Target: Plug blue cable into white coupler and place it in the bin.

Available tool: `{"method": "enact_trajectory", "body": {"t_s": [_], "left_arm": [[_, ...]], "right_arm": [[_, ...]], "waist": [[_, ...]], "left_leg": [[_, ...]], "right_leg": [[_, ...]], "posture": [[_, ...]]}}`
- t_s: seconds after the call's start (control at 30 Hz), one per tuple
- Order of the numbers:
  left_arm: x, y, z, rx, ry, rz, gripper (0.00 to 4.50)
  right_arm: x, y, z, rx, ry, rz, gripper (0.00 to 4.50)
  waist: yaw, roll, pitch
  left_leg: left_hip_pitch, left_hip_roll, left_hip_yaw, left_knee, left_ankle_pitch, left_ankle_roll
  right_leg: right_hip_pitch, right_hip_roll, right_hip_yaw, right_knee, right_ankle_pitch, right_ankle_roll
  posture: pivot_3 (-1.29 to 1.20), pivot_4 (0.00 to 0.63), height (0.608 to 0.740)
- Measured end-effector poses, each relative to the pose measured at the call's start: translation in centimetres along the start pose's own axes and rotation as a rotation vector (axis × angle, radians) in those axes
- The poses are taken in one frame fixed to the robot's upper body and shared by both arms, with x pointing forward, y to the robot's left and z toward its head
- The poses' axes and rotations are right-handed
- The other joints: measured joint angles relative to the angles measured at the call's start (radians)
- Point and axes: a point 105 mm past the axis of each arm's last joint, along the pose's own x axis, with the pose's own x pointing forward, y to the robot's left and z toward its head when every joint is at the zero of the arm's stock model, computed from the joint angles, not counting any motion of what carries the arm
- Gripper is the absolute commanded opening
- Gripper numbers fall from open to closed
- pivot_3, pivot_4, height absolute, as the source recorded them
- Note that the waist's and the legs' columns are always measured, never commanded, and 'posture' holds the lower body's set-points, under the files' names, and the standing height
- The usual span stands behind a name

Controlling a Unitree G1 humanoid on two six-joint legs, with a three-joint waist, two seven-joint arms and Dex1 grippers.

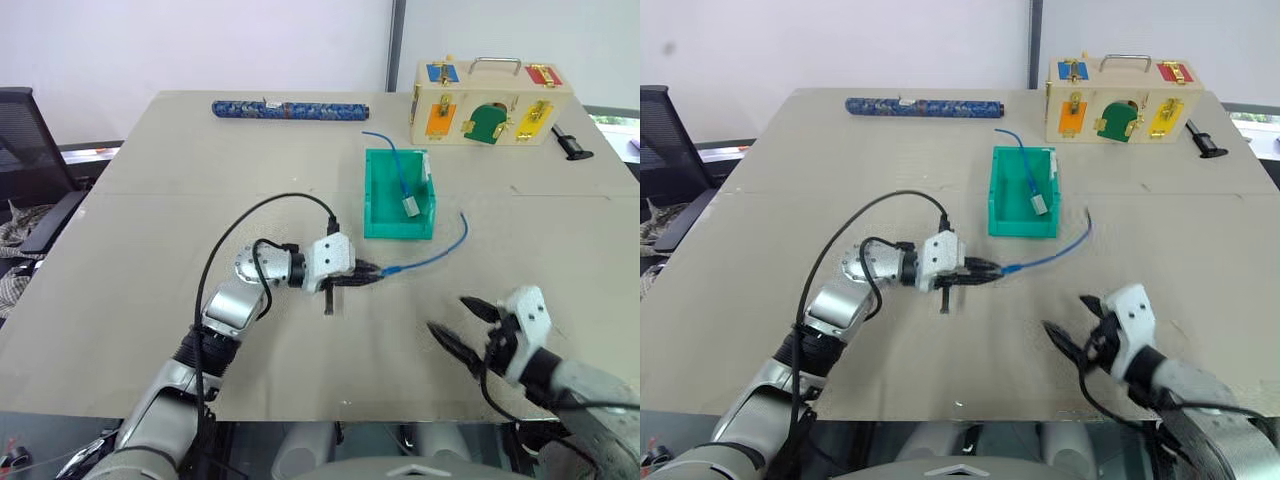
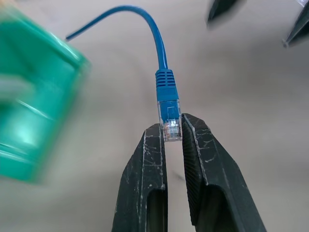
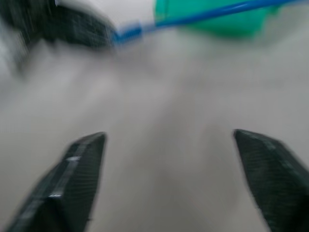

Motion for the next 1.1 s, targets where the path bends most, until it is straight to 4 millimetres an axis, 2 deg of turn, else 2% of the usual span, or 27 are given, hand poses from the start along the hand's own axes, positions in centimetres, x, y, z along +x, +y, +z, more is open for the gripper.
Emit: {"method": "enact_trajectory", "body": {"t_s": [0.2,0.5,0.63,0.7,1.0,1.03,1.1], "left_arm": [[0.0,0.2,0.7,0.106,-0.050,0.082,0.00],[-0.3,1.2,1.5,0.220,-0.061,0.163,0.00],[-0.4,1.1,1.4,0.223,-0.052,0.168,0.00],[-0.4,1.0,1.4,0.226,-0.049,0.169,0.00],[-0.6,0.6,1.3,0.187,-0.052,0.159,0.00],[-0.7,0.5,1.3,0.137,-0.061,0.154,0.94],[-0.9,0.2,1.4,0.063,-0.075,0.143,1.63]], "right_arm": [[4.3,2.0,3.8,0.211,-0.121,0.129,2.71],[6.1,1.6,5.2,0.307,-0.120,0.145,2.71],[6.2,1.2,5.0,0.325,-0.107,0.130,0.79],[6.2,1.0,4.9,0.328,-0.103,0.123,0.06],[6.0,1.2,4.9,0.329,-0.089,0.143,0.06],[6.1,1.4,4.8,0.329,-0.084,0.148,0.00],[6.1,1.6,4.8,0.332,-0.082,0.158,0.00]], "waist": [[0.000,0.000,0.000],[-0.006,0.000,0.000],[-0.014,0.000,0.000],[-0.019,0.000,0.000],[-0.029,0.000,0.000],[-0.029,0.000,0.000],[-0.030,0.000,0.000]], "left_leg": [[-0.002,-0.001,0.000,0.000,0.001,-0.002],[-0.001,-0.002,0.000,-0.001,0.000,0.000],[-0.001,-0.002,0.000,-0.001,0.000,0.000],[-0.001,-0.002,0.000,-0.001,0.000,0.000],[0.000,-0.001,0.000,-0.001,0.000,0.000],[-0.001,-0.001,0.000,-0.001,0.000,0.000],[-0.001,-0.001,0.000,-0.001,0.000,0.000]], "right_leg": [[-0.002,0.000,0.000,-0.001,0.000,-0.001],[-0.002,0.001,0.000,0.001,0.000,0.000],[-0.002,0.001,0.000,0.001,0.000,0.000],[-0.002,0.001,0.000,0.001,0.000,0.000],[-0.002,0.001,0.000,0.002,0.000,0.000],[-0.002,0.001,0.000,0.002,0.000,0.000],[-0.002,0.001,0.000,0.002,0.000,0.000]], "posture": [[0.00,0.150,0.740],[0.00,0.150,0.740],[0.00,0.150,0.740],[0.00,0.150,0.740],[0.00,0.150,0.740],[0.00,0.150,0.740],[0.00,0.150,0.740]]}}
